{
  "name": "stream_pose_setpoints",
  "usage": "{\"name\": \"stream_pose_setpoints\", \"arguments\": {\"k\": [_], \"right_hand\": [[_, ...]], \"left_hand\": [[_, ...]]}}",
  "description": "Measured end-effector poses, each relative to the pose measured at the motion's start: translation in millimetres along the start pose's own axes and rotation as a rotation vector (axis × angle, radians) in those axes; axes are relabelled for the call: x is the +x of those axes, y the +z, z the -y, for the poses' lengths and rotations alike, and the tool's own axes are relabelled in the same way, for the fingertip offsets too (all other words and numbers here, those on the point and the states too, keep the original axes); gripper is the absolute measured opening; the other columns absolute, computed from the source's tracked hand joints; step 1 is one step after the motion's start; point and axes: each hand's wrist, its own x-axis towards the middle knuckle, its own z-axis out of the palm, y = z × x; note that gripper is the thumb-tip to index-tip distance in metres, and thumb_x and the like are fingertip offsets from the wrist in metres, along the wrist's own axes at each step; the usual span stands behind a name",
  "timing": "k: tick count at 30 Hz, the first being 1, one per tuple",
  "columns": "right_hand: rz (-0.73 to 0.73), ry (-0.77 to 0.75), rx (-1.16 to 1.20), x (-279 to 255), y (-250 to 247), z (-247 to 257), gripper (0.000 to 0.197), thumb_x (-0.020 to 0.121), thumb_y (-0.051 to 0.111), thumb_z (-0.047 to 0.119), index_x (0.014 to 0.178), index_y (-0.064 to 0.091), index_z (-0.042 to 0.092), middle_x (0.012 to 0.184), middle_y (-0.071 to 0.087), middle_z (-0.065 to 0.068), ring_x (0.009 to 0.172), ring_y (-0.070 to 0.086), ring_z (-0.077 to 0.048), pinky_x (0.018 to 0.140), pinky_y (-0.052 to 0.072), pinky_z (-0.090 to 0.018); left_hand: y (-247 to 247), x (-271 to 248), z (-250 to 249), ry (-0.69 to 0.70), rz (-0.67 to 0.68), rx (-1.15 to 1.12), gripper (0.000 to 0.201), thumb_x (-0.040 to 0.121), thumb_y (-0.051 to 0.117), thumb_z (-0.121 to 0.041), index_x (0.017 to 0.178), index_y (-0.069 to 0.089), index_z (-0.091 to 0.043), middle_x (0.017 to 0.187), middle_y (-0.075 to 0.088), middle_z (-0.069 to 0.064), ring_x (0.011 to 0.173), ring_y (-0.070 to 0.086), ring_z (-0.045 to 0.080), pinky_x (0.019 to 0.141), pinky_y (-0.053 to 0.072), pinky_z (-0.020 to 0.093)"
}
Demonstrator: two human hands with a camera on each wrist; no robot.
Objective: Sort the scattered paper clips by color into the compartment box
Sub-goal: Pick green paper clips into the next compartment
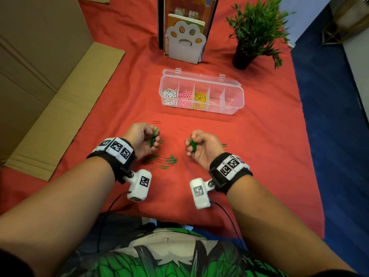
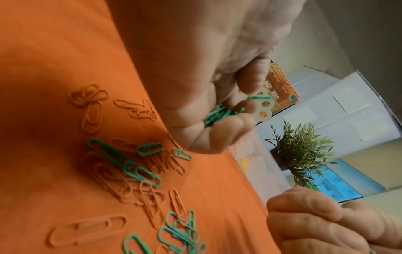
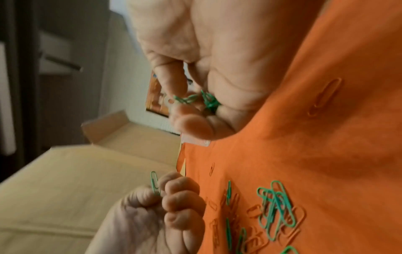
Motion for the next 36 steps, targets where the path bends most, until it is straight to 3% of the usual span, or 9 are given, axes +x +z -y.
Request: {"name": "stream_pose_setpoints", "arguments": {"k": [3,7,12,13,16,20,31,34,36], "right_hand": [[-0.014,-0.024,0.06,-2.6,-4.4,-0.4,0.019,0.063,0.038,0.001,0.071,0.047,0.016,0.054,0.052,-0.002,0.042,0.042,-0.013,0.042,0.038,-0.017],[-0.116,0.016,-0.198,-0.6,-6.6,-5.3,0.018,0.085,0.041,0.009,0.075,0.054,0.016,0.059,0.04,0.003,0.042,0.032,-0.006,0.037,0.024,-0.014],[-0.272,-0.034,-0.487,4.2,-24.0,-0.2,0.029,0.09,0.036,-0.001,0.082,0.058,0.016,0.067,0.046,0.0,0.051,0.037,-0.01,0.032,0.027,-0.014],[-0.31,-0.059,-0.631,4.4,-32.3,6.3,0.028,0.09,0.038,0.001,0.089,0.063,0.013,0.075,0.054,-0.003,0.06,0.047,-0.015,0.036,0.035,-0.015],[-0.508,-0.12,-1.161,2.9,-63.8,25.0,0.023,0.09,0.047,0.015,0.1,0.067,0.011,0.108,0.068,-0.013,0.102,0.061,-0.027,0.083,0.048,-0.025],[-0.691,-0.177,-1.432,-1.2,-94.9,34.7,0.018,0.085,0.052,0.017,0.098,0.064,0.012,0.114,0.059,-0.018,0.102,0.06,-0.035,0.087,0.047,-0.034],[-0.5,-0.221,-1.81,6.3,-91.1,21.2,0.028,0.09,0.043,0.012,0.115,0.049,0.001,0.121,0.047,-0.019,0.112,0.051,-0.037,0.095,0.043,-0.041],[-0.447,-0.174,-1.674,4.7,-89.9,24.9,0.024,0.091,0.045,0.014,0.109,0.053,0.002,0.116,0.052,-0.019,0.11,0.053,-0.034,0.092,0.041,-0.035],[-0.395,-0.12,-1.383,-1.3,-89.3,30.1,0.006,0.085,0.049,0.015,0.085,0.055,0.012,0.094,0.057,-0.016,0.088,0.057,-0.028,0.074,0.042,-0.034]], "left_hand": [[3.0,-1.9,2.0,-0.008,0.026,-0.051,0.018,0.056,0.035,-0.014,0.065,0.051,-0.012,0.054,0.055,0.003,0.046,0.051,0.016,0.047,0.043,0.016],[14.2,9.0,15.0,-0.026,-0.106,0.147,0.025,0.088,0.045,-0.019,0.063,0.047,-0.016,0.042,0.039,-0.007,0.032,0.034,0.004,0.036,0.026,0.01],[20.6,19.5,34.0,0.061,-0.189,0.429,0.027,0.092,0.052,-0.028,0.066,0.051,-0.018,0.054,0.037,-0.001,0.034,0.035,0.008,0.035,0.026,0.01],[20.6,20.7,34.5,0.122,-0.239,0.592,0.024,0.091,0.054,-0.028,0.069,0.055,-0.018,0.056,0.043,0.001,0.042,0.041,0.014,0.038,0.031,0.015],[18.0,21.5,27.7,0.313,-0.464,0.965,0.011,0.085,0.06,-0.023,0.083,0.067,-0.014,0.079,0.065,0.009,0.075,0.06,0.027,0.068,0.046,0.03],[9.5,24.6,17.6,0.373,-0.604,1.152,0.014,0.08,0.062,-0.016,0.091,0.071,-0.014,0.094,0.072,0.012,0.092,0.065,0.029,0.078,0.047,0.03],[22.9,20.2,17.8,0.326,-0.485,1.462,0.015,0.085,0.061,-0.02,0.09,0.072,-0.011,0.099,0.071,0.012,0.098,0.063,0.029,0.084,0.047,0.03],[24.5,22.7,19.7,0.322,-0.481,1.406,0.017,0.087,0.056,-0.019,0.085,0.069,-0.007,0.093,0.071,0.016,0.091,0.063,0.033,0.078,0.046,0.033],[27.8,22.6,18.2,0.277,-0.471,1.228,0.017,0.088,0.051,-0.019,0.081,0.063,-0.01,0.082,0.065,0.015,0.082,0.059,0.031,0.072,0.046,0.033]]}}
